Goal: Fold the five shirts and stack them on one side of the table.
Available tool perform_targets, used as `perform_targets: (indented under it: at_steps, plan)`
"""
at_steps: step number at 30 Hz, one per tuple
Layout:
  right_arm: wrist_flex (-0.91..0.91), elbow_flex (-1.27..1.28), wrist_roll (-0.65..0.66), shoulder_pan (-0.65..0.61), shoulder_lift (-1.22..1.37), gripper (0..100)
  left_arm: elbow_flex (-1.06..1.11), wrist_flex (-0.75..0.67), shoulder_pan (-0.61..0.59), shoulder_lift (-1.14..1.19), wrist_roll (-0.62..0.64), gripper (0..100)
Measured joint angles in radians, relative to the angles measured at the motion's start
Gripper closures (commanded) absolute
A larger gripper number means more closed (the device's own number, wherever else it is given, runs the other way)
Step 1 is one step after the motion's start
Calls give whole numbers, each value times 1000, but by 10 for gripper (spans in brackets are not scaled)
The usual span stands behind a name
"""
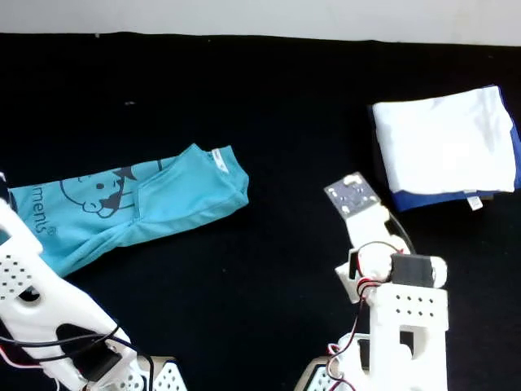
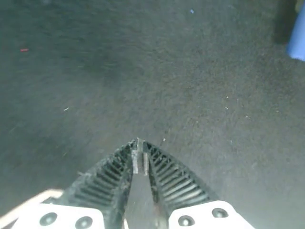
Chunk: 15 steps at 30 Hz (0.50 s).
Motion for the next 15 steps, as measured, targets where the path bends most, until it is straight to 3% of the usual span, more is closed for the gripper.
perform_targets:
  at_steps: [6,15]
  plan:
    - [-235,226,0,54,0,991,-64,114,77,-28,23,992]
    - [-525,470,2,52,-11,991,296,117,371,-456,71,992]
